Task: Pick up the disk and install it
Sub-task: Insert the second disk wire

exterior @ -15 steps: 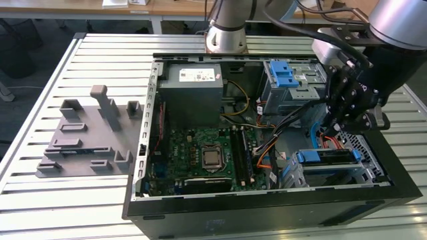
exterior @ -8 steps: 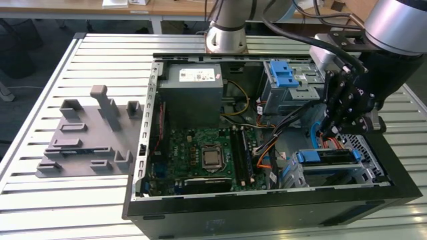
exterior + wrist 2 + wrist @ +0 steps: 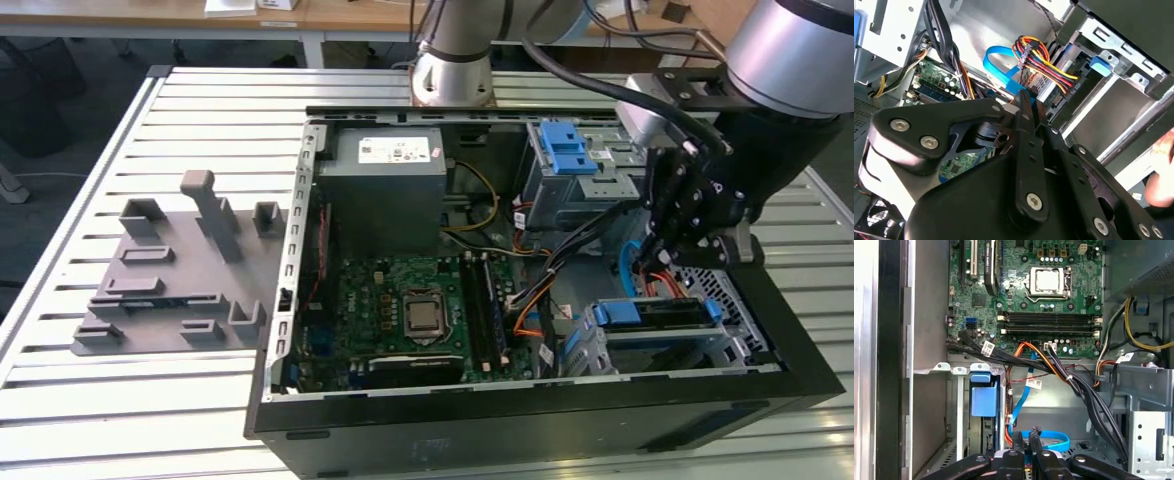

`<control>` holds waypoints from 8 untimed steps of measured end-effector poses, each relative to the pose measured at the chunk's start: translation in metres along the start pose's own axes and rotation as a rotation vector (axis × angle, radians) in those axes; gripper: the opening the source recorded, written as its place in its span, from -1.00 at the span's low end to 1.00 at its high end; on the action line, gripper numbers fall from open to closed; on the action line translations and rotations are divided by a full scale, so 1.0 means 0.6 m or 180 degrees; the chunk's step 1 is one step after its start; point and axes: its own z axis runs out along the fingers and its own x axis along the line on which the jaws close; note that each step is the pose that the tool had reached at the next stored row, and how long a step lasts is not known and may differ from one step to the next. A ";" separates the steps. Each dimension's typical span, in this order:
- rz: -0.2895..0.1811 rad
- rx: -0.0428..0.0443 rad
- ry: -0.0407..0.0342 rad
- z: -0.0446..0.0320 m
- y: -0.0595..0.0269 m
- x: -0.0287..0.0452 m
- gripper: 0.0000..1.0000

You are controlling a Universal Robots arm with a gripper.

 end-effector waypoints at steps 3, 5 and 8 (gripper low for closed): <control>-0.0038 0.0005 0.0001 0.001 0.003 0.004 -0.68; -0.0043 0.0011 0.0001 0.002 0.003 0.006 -0.68; -0.0045 0.0023 0.0001 0.003 0.004 0.010 -0.68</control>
